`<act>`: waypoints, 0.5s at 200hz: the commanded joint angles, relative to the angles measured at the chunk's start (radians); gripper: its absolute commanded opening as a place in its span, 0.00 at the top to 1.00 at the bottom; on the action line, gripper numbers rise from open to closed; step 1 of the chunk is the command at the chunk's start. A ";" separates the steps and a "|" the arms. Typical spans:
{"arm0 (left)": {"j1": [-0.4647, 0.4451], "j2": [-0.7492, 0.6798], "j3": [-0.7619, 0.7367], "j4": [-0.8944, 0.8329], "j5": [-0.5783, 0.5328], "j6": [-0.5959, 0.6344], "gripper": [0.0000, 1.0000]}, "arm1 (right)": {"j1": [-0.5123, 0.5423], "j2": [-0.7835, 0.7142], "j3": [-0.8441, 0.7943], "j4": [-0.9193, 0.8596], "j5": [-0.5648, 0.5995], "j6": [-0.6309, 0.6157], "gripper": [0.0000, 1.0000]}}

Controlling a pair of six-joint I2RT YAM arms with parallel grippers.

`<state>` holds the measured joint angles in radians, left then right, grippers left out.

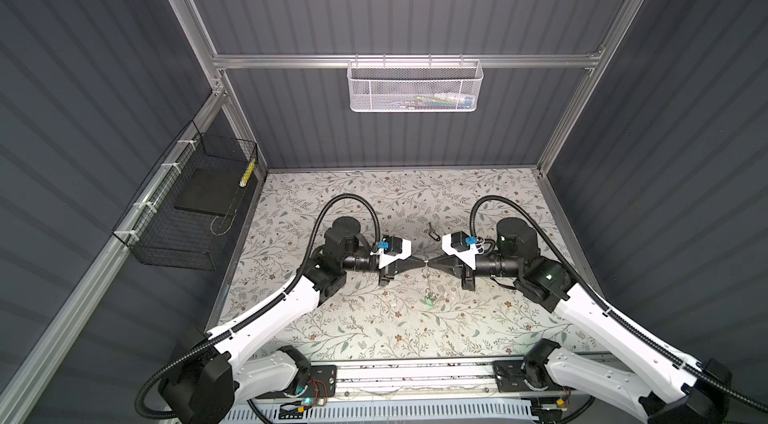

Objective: Put the keys on the keyring

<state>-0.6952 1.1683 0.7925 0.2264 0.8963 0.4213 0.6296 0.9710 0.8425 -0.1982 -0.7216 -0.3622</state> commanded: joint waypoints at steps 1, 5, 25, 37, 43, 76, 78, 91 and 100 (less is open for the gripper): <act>-0.004 -0.012 0.069 -0.145 -0.055 0.087 0.72 | -0.001 -0.005 0.062 -0.106 0.041 -0.026 1.00; -0.004 -0.017 0.076 -0.166 -0.071 0.100 0.71 | -0.001 -0.005 0.069 -0.124 0.051 -0.030 1.00; -0.004 -0.038 0.101 -0.235 -0.134 0.151 0.68 | -0.001 0.006 0.110 -0.219 0.092 -0.032 1.00; -0.006 -0.040 0.115 -0.267 -0.148 0.174 0.67 | -0.001 0.020 0.138 -0.275 0.103 -0.033 1.00; -0.005 -0.038 0.121 -0.276 -0.152 0.173 0.67 | -0.002 0.027 0.150 -0.297 0.108 -0.033 1.00; -0.008 -0.026 0.145 -0.294 -0.160 0.173 0.67 | -0.001 0.056 0.190 -0.371 0.127 -0.037 1.00; -0.009 -0.025 0.147 -0.294 -0.160 0.172 0.67 | -0.001 0.058 0.192 -0.373 0.128 -0.039 1.00; -0.016 -0.013 0.161 -0.302 -0.160 0.176 0.67 | 0.000 0.064 0.201 -0.383 0.134 -0.040 1.00; -0.021 -0.004 0.171 -0.313 -0.161 0.178 0.67 | -0.001 0.069 0.206 -0.388 0.131 -0.043 1.00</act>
<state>-0.7021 1.1496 0.9127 -0.0349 0.7464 0.5732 0.6296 1.0325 1.0088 -0.5240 -0.6029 -0.3908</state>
